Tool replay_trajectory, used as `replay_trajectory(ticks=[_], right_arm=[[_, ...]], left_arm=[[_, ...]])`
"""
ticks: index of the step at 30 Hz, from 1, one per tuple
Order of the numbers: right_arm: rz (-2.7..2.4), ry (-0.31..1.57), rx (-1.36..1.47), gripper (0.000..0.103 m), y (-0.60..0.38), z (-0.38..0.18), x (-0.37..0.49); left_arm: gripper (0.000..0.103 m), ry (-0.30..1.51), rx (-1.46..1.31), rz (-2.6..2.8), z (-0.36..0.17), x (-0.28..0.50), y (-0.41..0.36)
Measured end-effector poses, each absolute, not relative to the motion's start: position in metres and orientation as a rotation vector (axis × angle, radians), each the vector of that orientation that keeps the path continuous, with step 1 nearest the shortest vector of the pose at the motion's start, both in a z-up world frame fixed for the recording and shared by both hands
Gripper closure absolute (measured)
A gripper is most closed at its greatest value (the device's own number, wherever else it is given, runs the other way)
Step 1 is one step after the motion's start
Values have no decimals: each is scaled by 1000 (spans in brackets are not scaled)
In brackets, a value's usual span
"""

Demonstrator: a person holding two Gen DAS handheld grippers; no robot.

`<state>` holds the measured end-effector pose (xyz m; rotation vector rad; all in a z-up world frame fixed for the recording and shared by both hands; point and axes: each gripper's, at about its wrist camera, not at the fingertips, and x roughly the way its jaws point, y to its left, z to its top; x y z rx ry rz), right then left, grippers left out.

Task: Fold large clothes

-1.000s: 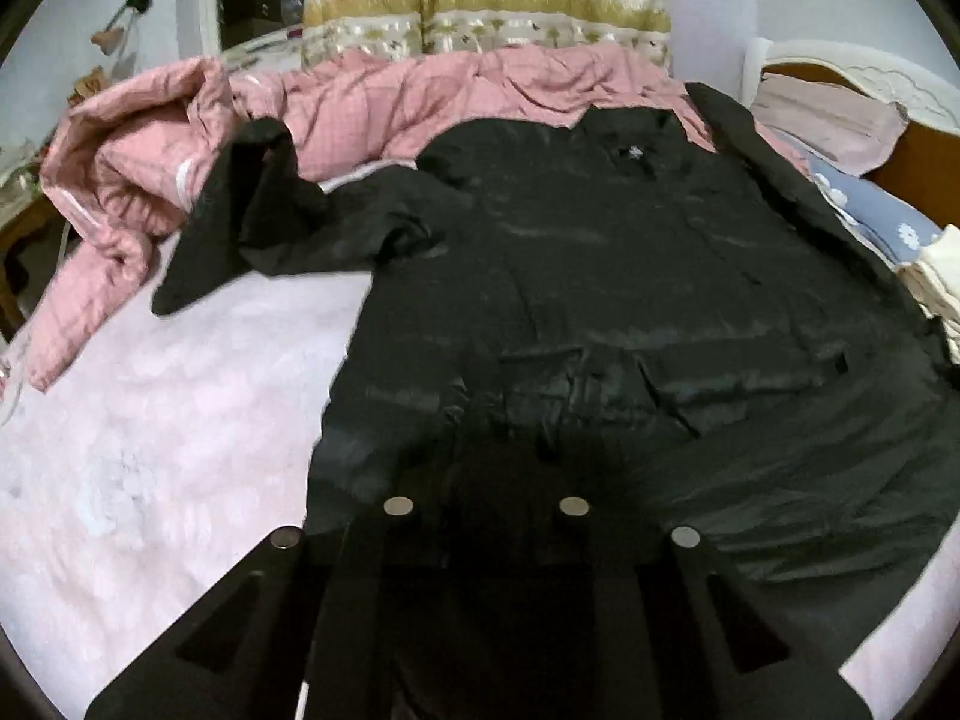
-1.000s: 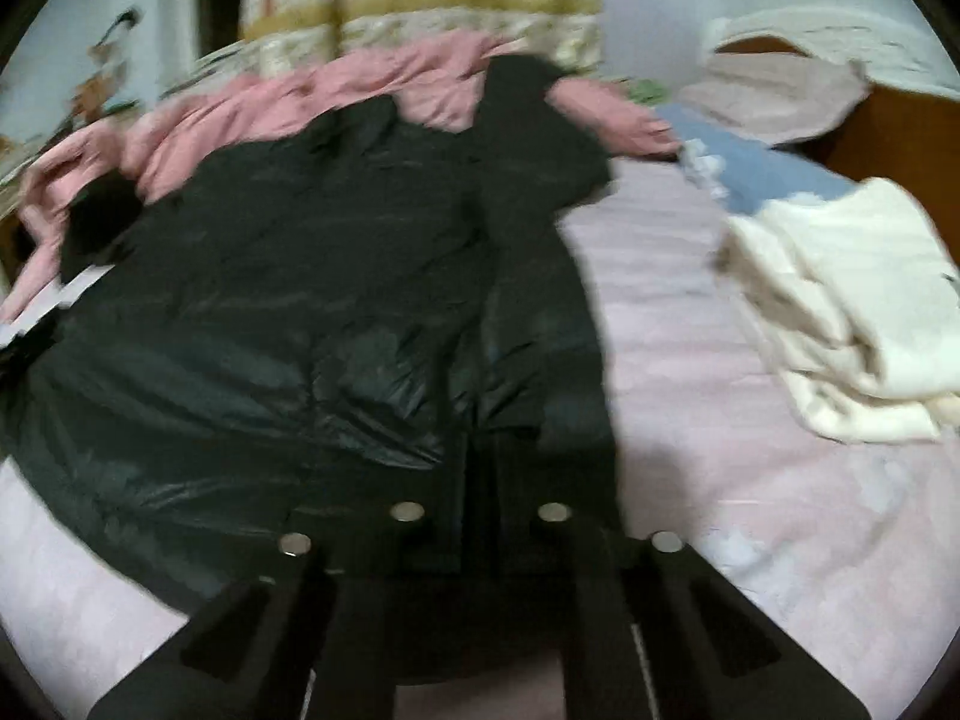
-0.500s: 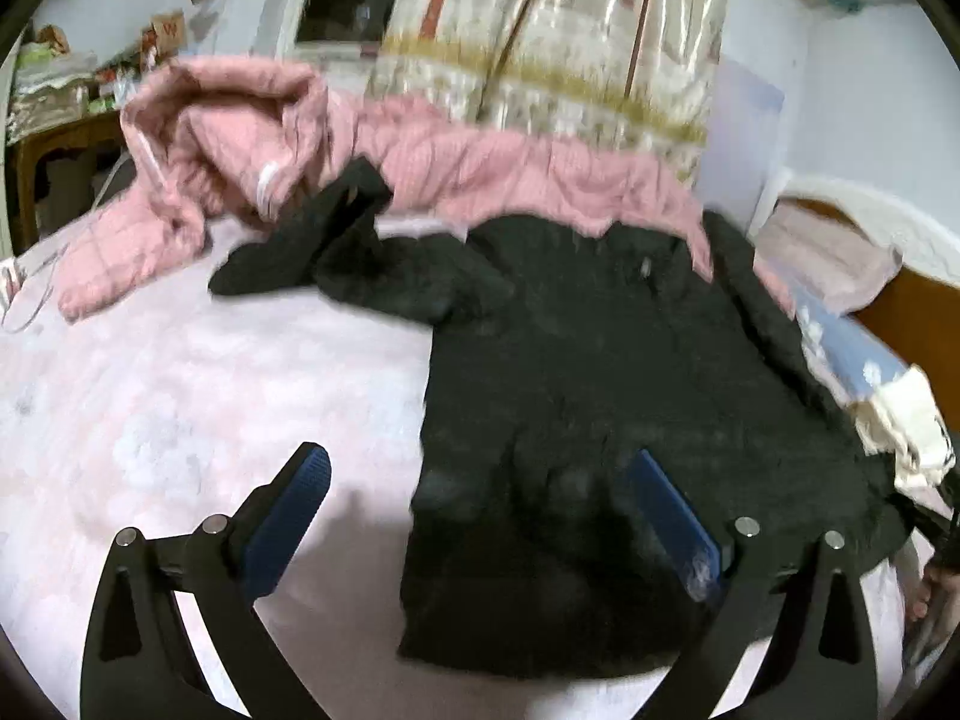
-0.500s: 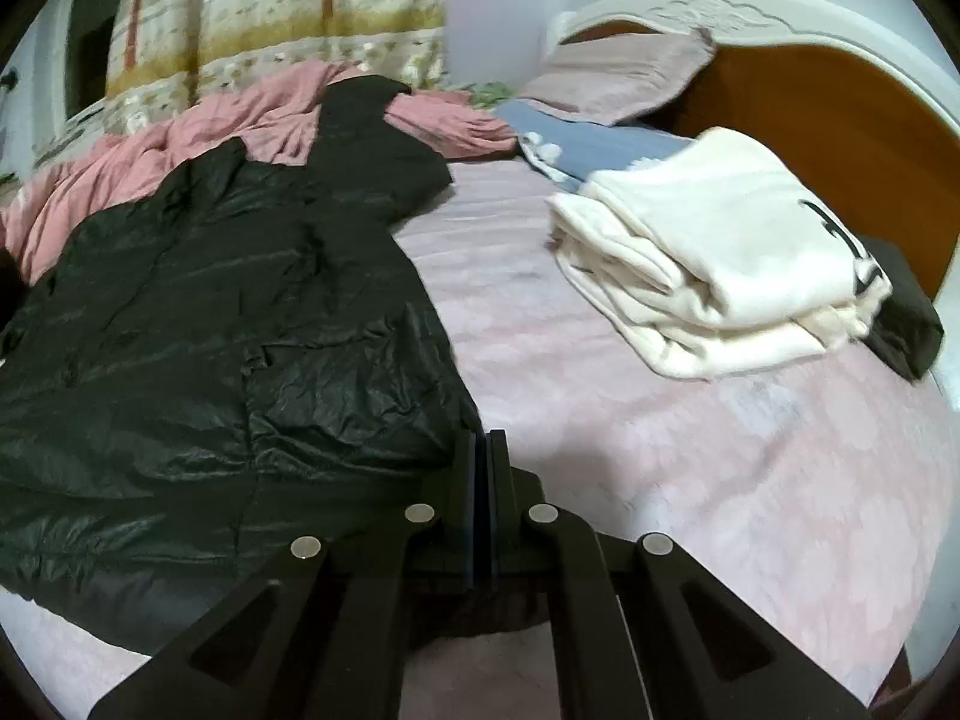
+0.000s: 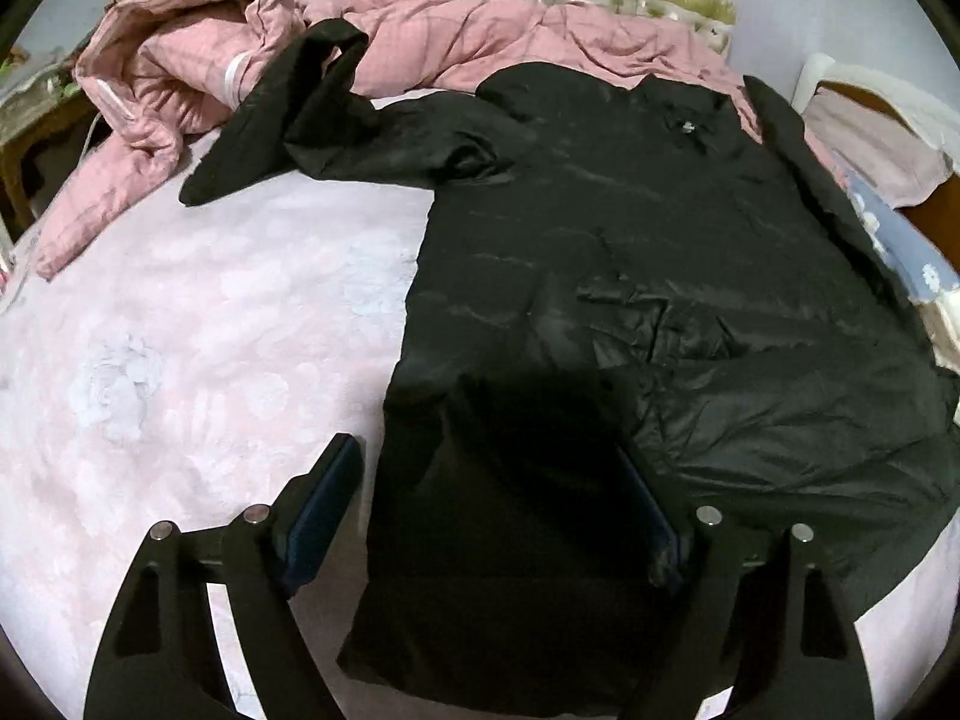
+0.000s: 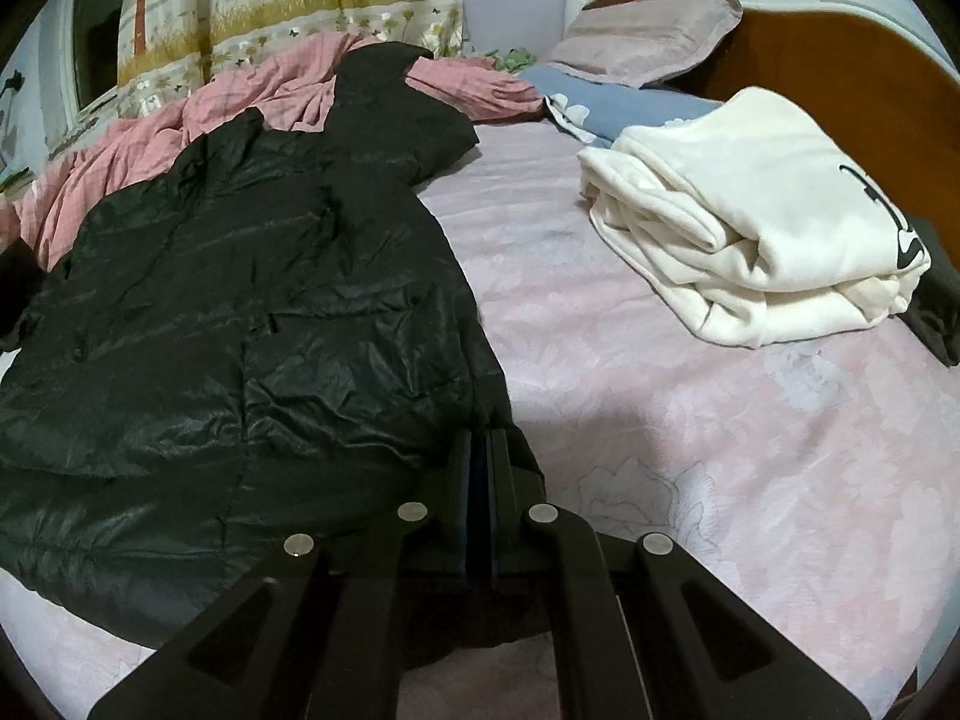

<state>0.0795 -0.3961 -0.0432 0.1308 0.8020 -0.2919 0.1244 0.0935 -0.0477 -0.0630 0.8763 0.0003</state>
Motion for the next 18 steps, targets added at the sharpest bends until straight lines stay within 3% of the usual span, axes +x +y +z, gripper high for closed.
replay_trajectory(ticks=[2,5,12,16,18], right_arm=[[-292,806,132,100,-395,-44,80],[-295,794,125,99,-395,-42,78],[-275,563,63,99,-383,2,43],[-148,485,101,91,-372,20,28],[-72,482,95,78,-359,22,29]], left_arm=[[23,852,-37,27,-45,119,88],[34,759,-20,46,-31,109,86],[34,428,40,-44,21,55,74],[34,438,23,-168,27,48,61],[34,486,18,-204,22,56,52]])
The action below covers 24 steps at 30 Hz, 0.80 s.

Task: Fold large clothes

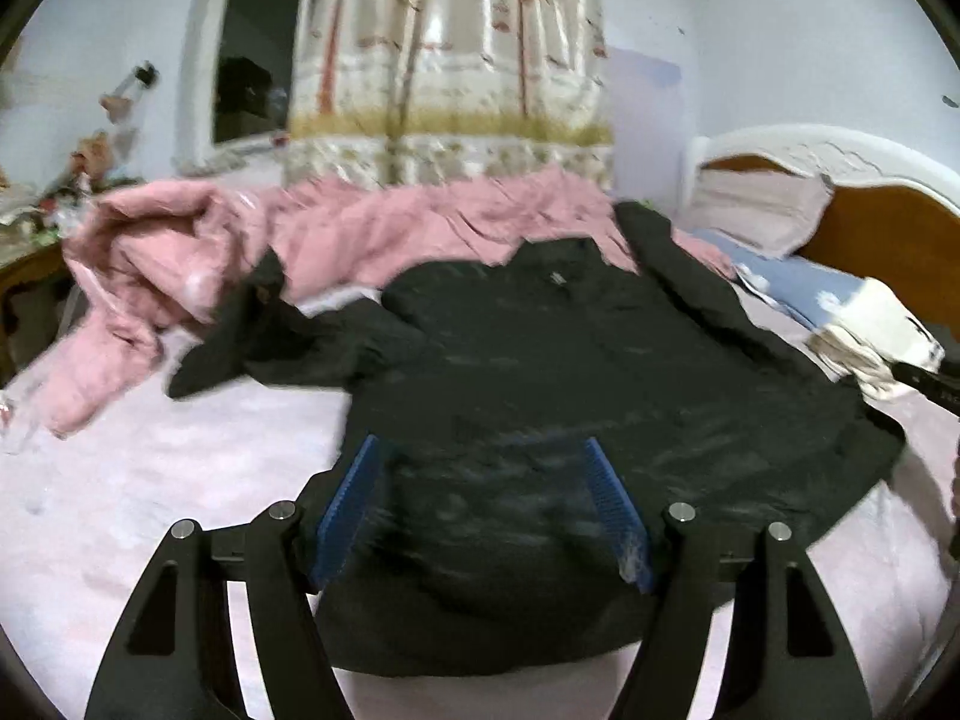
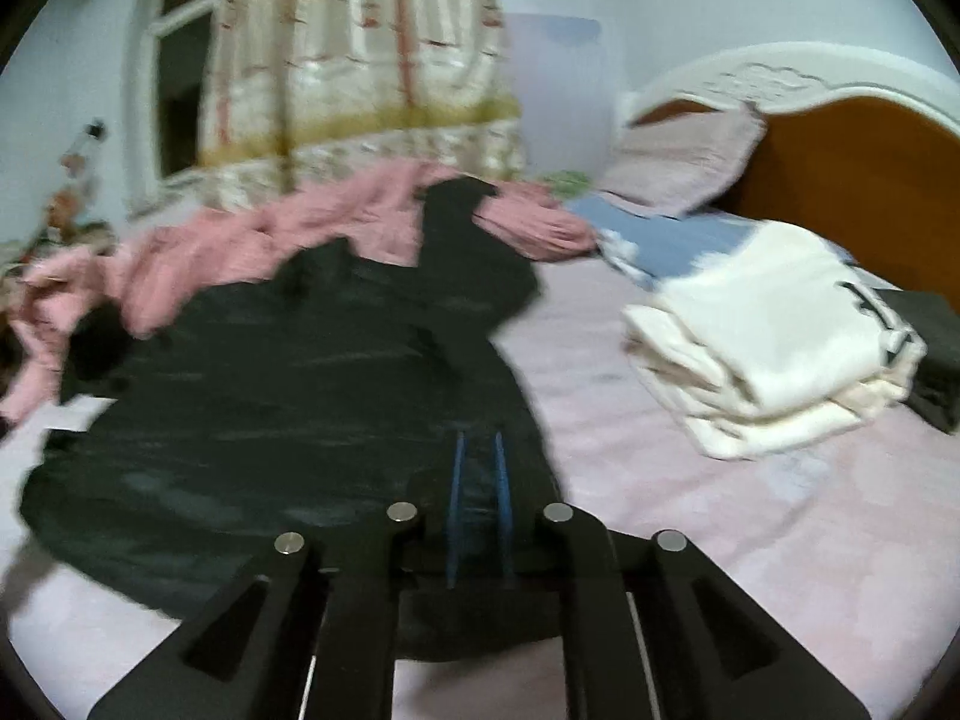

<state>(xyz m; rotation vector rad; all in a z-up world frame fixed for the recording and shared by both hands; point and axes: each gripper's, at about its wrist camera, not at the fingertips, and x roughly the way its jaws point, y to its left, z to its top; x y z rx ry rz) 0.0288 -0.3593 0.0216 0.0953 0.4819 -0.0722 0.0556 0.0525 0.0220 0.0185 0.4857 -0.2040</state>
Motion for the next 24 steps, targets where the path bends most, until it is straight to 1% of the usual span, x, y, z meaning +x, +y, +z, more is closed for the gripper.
replay_trajectory(ticks=[1,2,3,5,7,9,10,11,13,19,21,22,24], right_arm=[[-33,500,87,70,-353,20,32],[5,529,77,53,-347,16,37],[42,569,61,47,-340,9,43],[57,658,-13,47,-326,-7,58],[-65,735,-98,47,-323,-24,73],[-74,787,-47,47,-333,-34,82],[-75,792,-19,47,-337,-35,83],[-81,789,9,46,-343,-34,84],[-95,788,48,43,-351,-35,84],[-87,785,72,42,-360,-37,84],[-89,765,71,42,-359,-34,80],[-93,753,67,42,-357,-31,76],[-112,717,47,42,-355,-23,60]], left_arm=[[34,522,14,-216,16,62,49],[34,559,9,-212,9,70,45],[35,605,10,-194,-1,80,43],[44,695,14,-151,-18,98,42],[47,758,-19,-114,-29,113,49],[48,772,-56,-87,-35,118,57],[51,772,-65,-64,-36,120,61],[52,773,-72,-50,-38,121,63],[51,777,-74,-45,-39,122,63],[50,735,-26,-15,-36,114,58],[45,702,3,-24,-32,108,56],[40,670,33,-33,-28,102,51],[36,588,75,-50,-16,85,45]])
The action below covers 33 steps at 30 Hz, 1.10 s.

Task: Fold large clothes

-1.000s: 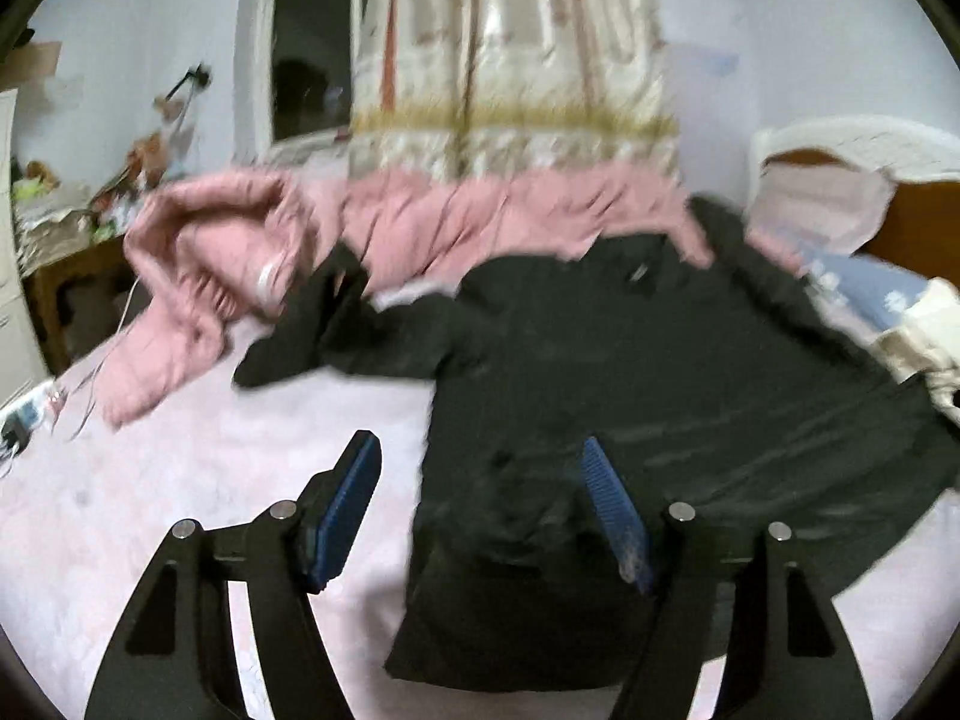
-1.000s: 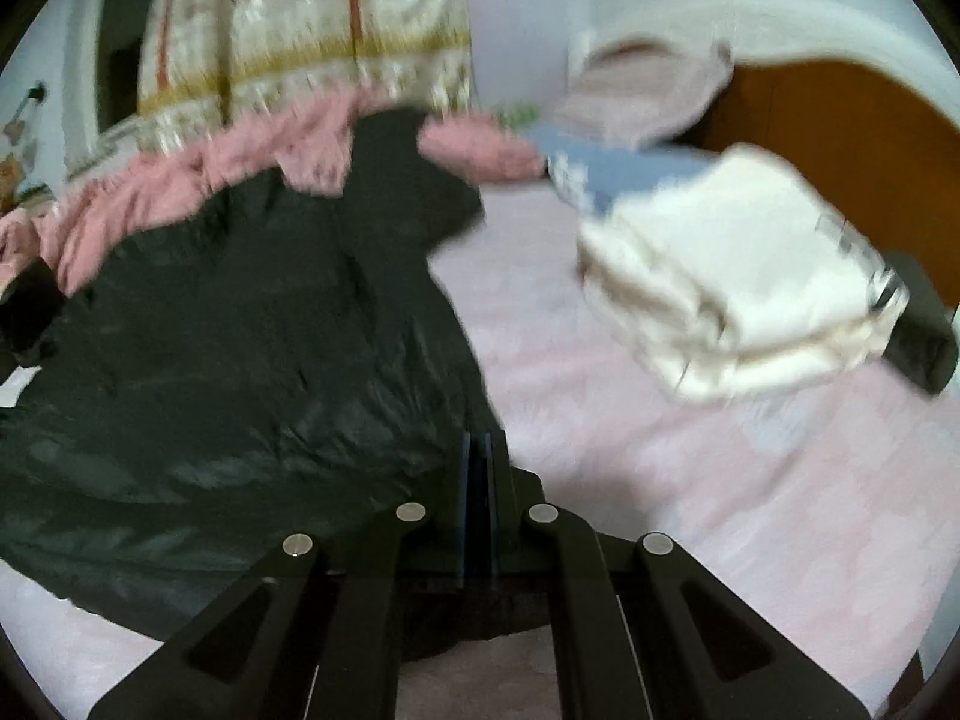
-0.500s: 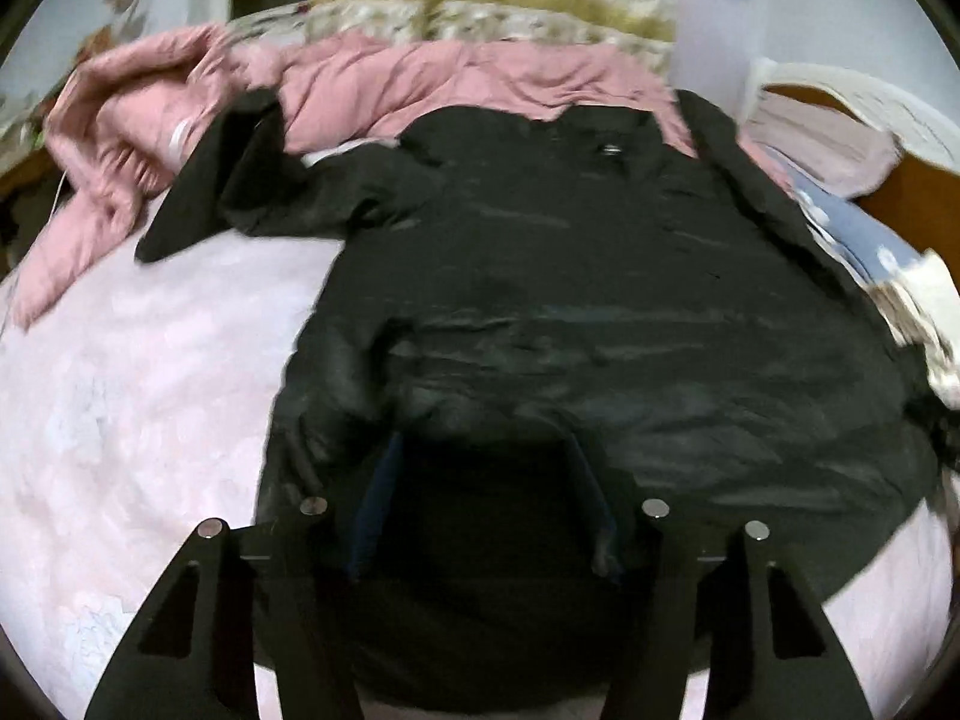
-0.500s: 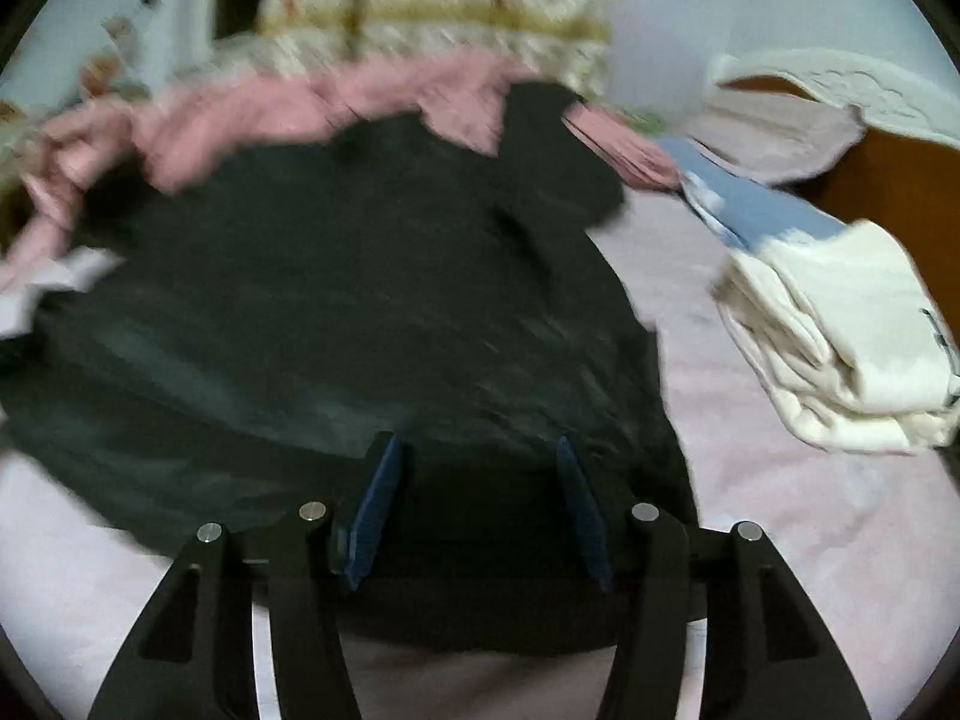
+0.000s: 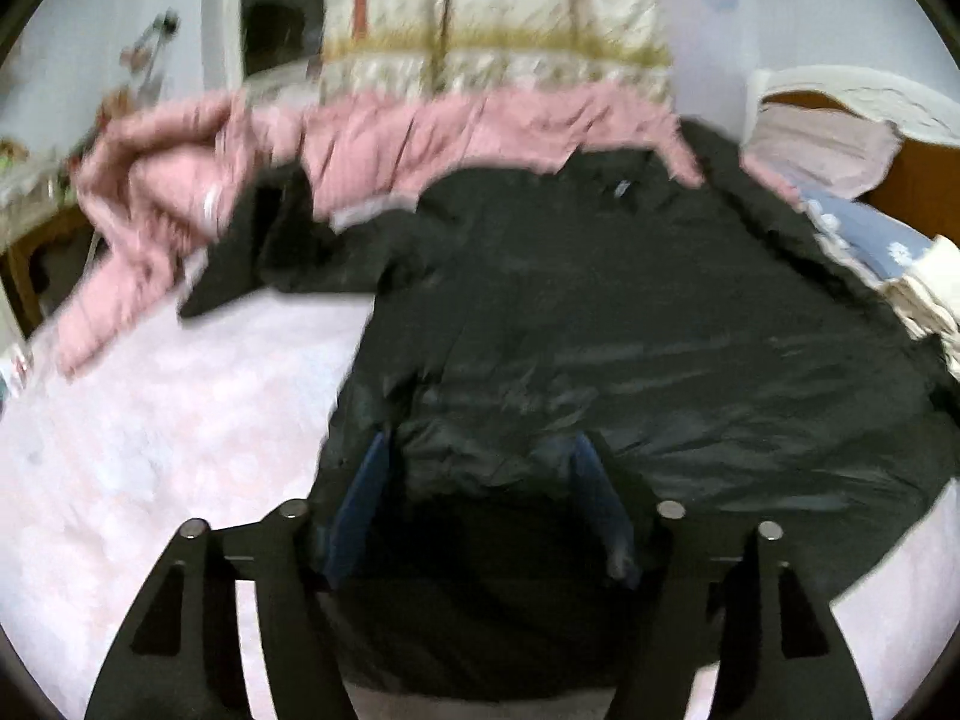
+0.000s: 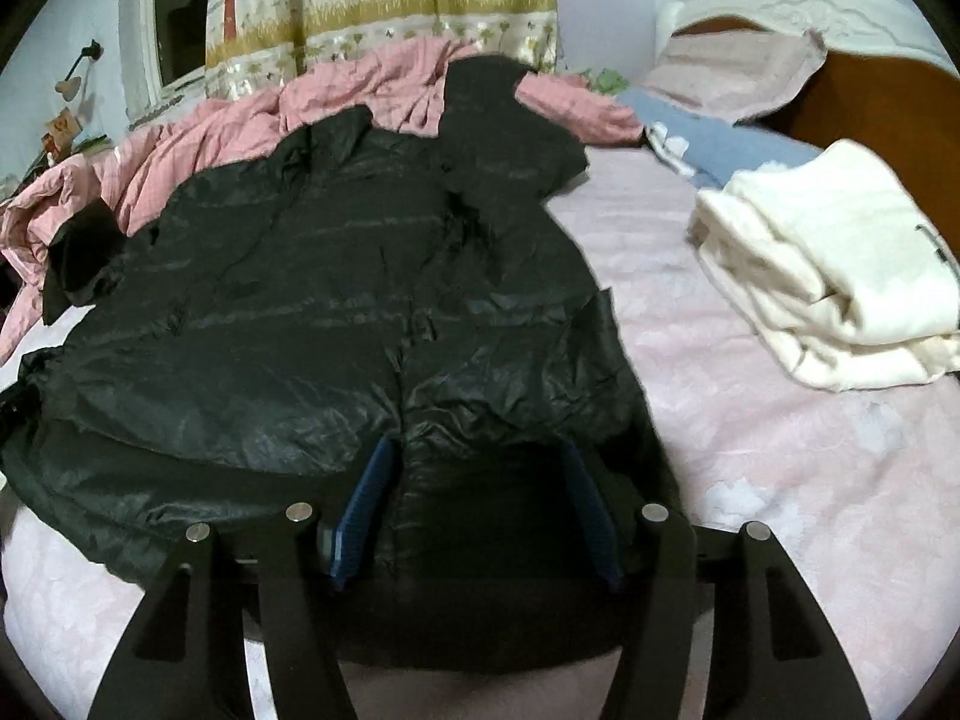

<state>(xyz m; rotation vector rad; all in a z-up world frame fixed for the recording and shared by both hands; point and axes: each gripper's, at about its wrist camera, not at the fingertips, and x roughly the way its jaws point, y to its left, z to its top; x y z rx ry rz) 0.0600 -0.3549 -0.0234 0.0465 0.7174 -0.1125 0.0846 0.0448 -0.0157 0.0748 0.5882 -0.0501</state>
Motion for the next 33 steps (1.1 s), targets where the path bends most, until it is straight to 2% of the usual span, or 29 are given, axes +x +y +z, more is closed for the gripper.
replay_trajectory(ticks=[4,6,8,9,16,24,33], right_arm=[[-80,631,26,39,-346,-2,26],[-75,594,16,26,-340,5,12],[-72,559,27,16,-335,10,-4],[-65,555,29,16,-333,11,-9],[0,592,-129,14,-302,4,-29],[0,733,-418,14,-264,-33,-32],[-97,740,-412,14,-271,-39,-6]], left_arm=[[24,432,145,-70,10,47,34],[20,397,142,-93,20,32,32],[4,388,120,-121,25,20,31],[0,387,117,-132,26,14,30],[0,433,266,-157,7,-8,2],[0,533,457,-149,-31,-1,-29],[0,595,435,-72,-45,24,-24]])
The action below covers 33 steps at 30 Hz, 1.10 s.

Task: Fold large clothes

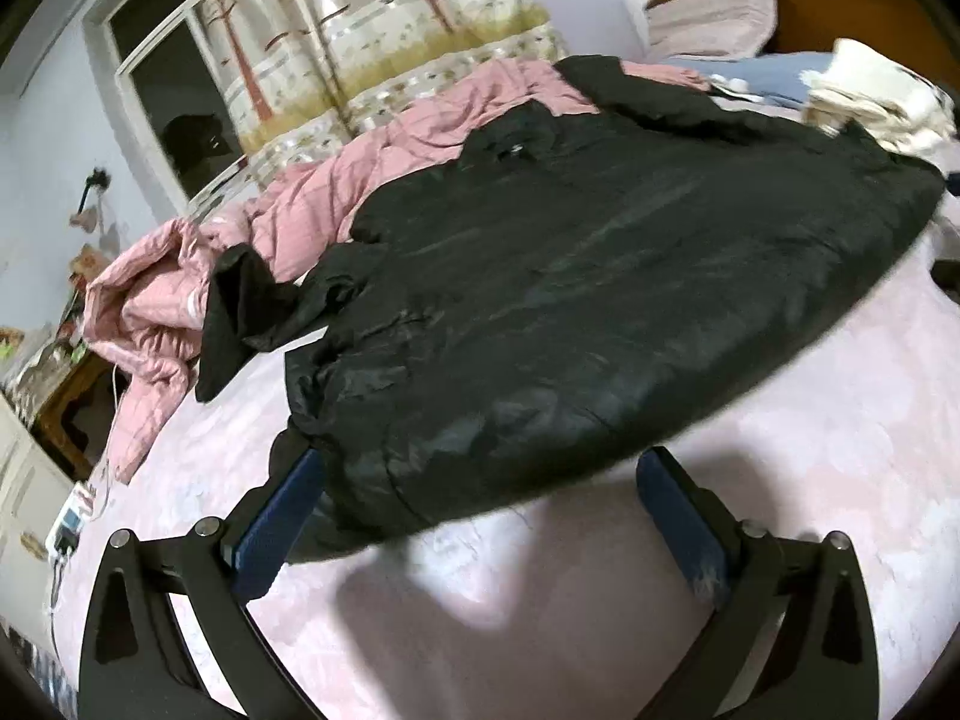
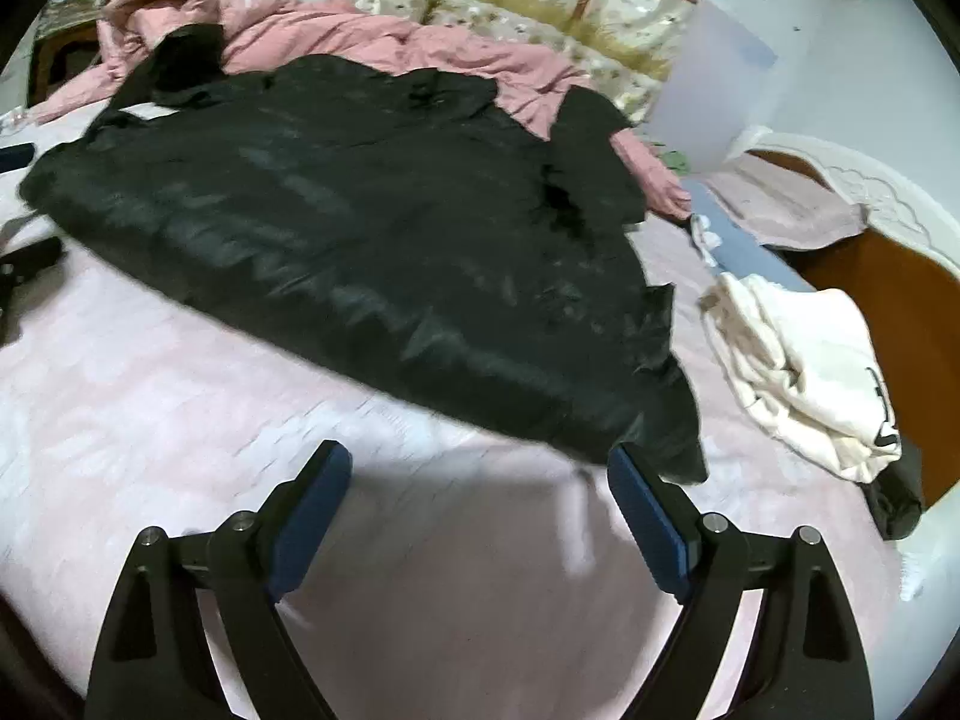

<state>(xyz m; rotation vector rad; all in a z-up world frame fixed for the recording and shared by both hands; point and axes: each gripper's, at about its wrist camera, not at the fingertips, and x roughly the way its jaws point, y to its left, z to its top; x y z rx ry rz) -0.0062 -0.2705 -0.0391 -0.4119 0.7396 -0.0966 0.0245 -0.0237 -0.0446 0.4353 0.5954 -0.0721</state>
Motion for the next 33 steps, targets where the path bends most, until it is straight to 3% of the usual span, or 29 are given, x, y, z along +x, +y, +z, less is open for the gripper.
replay_trajectory(ticks=[7,10,12,13,14,15,16,17,19,33], right_arm=[[-151,731,-389,13,-282,-39,28],[-156,736,-360,13,-290,-41,37],[-150,740,-336,17,-293,-41,39],[-139,739,-330,26,-294,-41,39],[-129,741,-326,52,-295,-41,39],[-126,742,-324,64,-295,-42,39],[-121,733,-325,68,-294,-42,37],[-123,722,-330,79,-293,-41,34],[-126,686,-315,84,-291,-35,21],[-32,683,-104,84,-301,-20,-69]], left_arm=[[0,714,242,-40,-43,62,8],[6,758,133,-46,-46,72,25],[22,764,105,-56,-46,75,29],[40,777,101,-55,-48,76,29],[55,785,99,-57,-50,76,29],[63,778,100,-66,-49,73,28],[74,761,108,-75,-47,70,26],[84,739,125,-70,-45,64,23],[86,719,153,-41,-41,52,21],[86,712,45,-109,-31,-36,46]])
